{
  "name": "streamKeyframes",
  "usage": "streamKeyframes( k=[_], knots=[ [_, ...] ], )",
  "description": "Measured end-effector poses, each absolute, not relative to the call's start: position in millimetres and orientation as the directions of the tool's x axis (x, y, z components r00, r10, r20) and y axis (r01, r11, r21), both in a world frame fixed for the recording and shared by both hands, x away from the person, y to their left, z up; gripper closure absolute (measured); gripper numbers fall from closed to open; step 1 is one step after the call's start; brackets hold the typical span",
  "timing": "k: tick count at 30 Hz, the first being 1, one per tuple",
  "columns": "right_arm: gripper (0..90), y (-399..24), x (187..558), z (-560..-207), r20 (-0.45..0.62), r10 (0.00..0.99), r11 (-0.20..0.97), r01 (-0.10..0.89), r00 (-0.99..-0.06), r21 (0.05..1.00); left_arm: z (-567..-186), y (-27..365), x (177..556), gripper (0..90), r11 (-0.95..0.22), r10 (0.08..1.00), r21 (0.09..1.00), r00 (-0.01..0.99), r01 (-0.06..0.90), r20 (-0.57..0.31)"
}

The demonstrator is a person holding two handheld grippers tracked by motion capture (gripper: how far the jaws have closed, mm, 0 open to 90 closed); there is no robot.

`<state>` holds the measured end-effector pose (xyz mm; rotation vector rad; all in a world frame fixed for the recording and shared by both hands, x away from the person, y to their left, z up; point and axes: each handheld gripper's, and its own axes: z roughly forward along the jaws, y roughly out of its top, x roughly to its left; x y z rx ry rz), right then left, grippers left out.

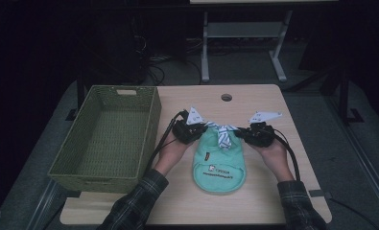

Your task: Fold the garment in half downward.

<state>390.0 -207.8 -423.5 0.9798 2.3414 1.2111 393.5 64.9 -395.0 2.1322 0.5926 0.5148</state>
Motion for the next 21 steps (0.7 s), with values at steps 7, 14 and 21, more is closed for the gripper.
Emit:
streamKeyframes(
  k=[7, 14, 21],
  knots=[
    [82.6, -210, 390, -398, -0.002, 0.711, 0.374, 0.376, -0.703, 0.848, -378, 68, 388, 83.9, -0.488, 0.597, 0.850, 0.787, 0.199, 0.158],
    [81.5, -211, 378, -401, 0.026, 0.693, 0.381, 0.397, -0.720, 0.835, -382, 73, 372, 83.1, -0.488, 0.580, 0.837, 0.808, 0.248, 0.099],
    [80.6, -205, 361, -405, 0.025, 0.676, 0.395, 0.390, -0.737, 0.832, -389, 80, 359, 82.9, -0.505, 0.569, 0.827, 0.816, 0.247, 0.104]
  ],
)
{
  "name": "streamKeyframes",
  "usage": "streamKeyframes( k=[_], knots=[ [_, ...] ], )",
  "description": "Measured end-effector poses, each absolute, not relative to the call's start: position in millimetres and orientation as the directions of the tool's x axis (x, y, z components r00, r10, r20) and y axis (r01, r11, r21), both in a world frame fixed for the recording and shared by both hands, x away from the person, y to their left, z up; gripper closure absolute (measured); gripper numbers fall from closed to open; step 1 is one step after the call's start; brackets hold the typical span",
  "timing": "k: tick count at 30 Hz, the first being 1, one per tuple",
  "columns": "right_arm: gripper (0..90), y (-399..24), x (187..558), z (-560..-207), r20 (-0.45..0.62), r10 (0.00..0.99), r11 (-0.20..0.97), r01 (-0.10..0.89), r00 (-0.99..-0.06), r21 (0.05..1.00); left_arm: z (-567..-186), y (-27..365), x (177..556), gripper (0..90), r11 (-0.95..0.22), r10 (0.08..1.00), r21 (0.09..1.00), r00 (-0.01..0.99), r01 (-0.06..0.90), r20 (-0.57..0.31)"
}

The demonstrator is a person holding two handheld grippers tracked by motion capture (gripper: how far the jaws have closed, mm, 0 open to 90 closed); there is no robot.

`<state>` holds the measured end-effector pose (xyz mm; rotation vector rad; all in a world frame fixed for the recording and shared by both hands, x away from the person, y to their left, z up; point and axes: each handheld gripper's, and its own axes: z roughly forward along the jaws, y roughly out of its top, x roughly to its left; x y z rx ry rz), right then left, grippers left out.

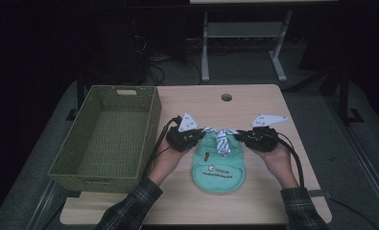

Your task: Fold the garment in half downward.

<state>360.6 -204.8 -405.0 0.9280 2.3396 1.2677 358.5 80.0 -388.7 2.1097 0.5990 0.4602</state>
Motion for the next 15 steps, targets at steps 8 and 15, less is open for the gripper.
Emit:
streamKeyframes(
  k=[8, 15],
  knots=[
    [78.6, -205, 344, -412, 0.032, 0.663, 0.407, 0.396, -0.748, 0.823, -393, 80, 343, 82.6, -0.511, 0.548, 0.825, 0.831, 0.242, 0.096],
    [77.0, -206, 331, -418, 0.082, 0.643, 0.394, 0.420, -0.762, 0.817, -397, 85, 330, 81.8, -0.535, 0.525, 0.808, 0.846, 0.246, 0.090]
  ],
)
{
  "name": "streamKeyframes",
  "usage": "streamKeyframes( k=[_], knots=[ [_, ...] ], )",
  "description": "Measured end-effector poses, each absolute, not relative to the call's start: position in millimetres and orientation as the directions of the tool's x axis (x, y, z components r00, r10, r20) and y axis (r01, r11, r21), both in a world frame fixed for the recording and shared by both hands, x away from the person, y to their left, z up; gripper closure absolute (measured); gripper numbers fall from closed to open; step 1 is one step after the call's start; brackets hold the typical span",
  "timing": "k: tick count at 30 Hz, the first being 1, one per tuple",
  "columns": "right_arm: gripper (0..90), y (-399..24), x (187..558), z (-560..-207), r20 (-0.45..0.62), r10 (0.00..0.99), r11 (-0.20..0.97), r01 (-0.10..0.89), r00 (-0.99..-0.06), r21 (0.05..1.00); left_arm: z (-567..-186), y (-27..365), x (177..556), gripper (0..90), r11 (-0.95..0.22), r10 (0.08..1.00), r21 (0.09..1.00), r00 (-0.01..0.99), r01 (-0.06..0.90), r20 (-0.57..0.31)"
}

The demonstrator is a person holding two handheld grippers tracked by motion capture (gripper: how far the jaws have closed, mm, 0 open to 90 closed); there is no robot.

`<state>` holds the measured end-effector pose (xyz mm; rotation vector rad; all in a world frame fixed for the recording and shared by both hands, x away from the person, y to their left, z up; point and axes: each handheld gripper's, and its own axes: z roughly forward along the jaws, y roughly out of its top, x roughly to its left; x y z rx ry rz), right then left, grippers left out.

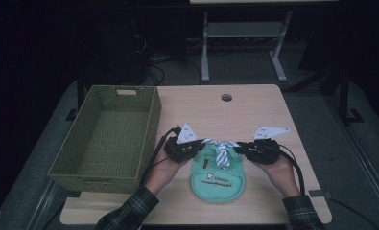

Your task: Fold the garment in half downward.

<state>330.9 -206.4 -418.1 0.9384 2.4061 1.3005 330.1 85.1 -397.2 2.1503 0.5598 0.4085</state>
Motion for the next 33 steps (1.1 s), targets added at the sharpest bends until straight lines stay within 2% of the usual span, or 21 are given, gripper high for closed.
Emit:
streamKeyframes(
  k=[15, 26, 29, 33],
  knots=[
    [73.7, -206, 315, -431, 0.117, 0.603, 0.416, 0.436, -0.789, 0.798, -411, 95, 321, 79.1, -0.523, 0.490, 0.795, 0.872, 0.307, -0.015],
    [69.7, -207, 302, -439, 0.143, 0.588, 0.427, 0.456, -0.796, 0.781, -419, 98, 312, 78.8, -0.559, 0.461, 0.764, 0.887, 0.322, -0.037],
    [67.3, -208, 298, -442, 0.144, 0.585, 0.434, 0.458, -0.798, 0.776, -423, 98, 310, 77.8, -0.571, 0.450, 0.753, 0.892, 0.328, -0.047],
    [60.8, -213, 293, -442, 0.157, 0.586, 0.430, 0.470, -0.795, 0.771, -422, 97, 306, 72.0, -0.575, 0.438, 0.748, 0.897, 0.331, -0.059]
  ],
)
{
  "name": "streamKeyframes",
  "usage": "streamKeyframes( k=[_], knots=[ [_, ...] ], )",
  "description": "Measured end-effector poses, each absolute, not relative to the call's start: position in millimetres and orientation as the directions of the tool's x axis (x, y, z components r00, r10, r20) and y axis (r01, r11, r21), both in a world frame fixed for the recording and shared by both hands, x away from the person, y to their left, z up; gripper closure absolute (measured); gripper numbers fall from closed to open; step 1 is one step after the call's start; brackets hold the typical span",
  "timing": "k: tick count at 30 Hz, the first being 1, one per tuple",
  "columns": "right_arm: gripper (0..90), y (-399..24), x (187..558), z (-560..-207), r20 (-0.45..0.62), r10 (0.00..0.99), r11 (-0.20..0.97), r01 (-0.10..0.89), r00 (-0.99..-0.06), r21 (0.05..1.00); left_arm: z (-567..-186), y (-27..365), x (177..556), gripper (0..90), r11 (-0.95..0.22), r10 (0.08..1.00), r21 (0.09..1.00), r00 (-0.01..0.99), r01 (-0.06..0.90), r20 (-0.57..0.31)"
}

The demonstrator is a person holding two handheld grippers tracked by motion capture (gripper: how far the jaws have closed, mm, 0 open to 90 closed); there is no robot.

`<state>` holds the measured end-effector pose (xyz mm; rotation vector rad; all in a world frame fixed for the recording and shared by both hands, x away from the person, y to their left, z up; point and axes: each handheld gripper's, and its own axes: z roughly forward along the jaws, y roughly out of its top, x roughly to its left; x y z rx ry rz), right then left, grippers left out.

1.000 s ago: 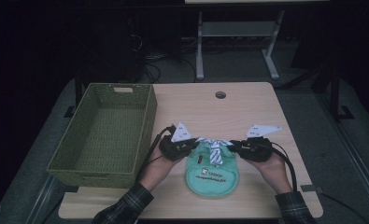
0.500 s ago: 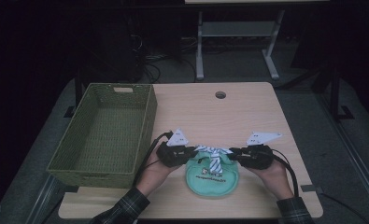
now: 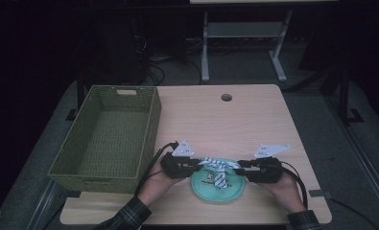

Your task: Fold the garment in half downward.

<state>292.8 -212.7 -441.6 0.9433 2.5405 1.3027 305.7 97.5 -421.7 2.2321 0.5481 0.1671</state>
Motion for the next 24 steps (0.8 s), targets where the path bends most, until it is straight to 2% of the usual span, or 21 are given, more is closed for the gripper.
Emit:
streamKeyframes(
  k=[3, 7, 12, 19, 20, 24],
  knots=[
    [57.5, -218, 290, -437, 0.179, 0.584, 0.402, 0.474, -0.792, 0.783, -419, 98, 302, 66.5, -0.573, 0.429, 0.751, 0.901, 0.329, -0.068],
    [57.5, -223, 286, -434, 0.184, 0.584, 0.386, 0.470, -0.791, 0.794, -414, 102, 296, 60.3, -0.565, 0.411, 0.756, 0.907, 0.331, -0.089],
    [61.3, -229, 281, -427, 0.203, 0.572, 0.360, 0.466, -0.795, 0.808, -402, 110, 292, 58.5, -0.525, 0.403, 0.785, 0.909, 0.327, -0.109],
    [78.7, -231, 290, -419, 0.195, 0.582, 0.348, 0.458, -0.790, 0.818, -391, 107, 305, 82.5, -0.497, 0.430, 0.789, 0.892, 0.361, -0.137],
    [82.5, -229, 293, -419, 0.193, 0.587, 0.347, 0.460, -0.786, 0.817, -391, 105, 307, 84.7, -0.498, 0.434, 0.787, 0.891, 0.363, -0.136],
    [87.2, -225, 303, -419, 0.183, 0.595, 0.349, 0.457, -0.782, 0.818, -395, 99, 317, 89.5, -0.503, 0.459, 0.777, 0.879, 0.378, -0.130]
  ],
)
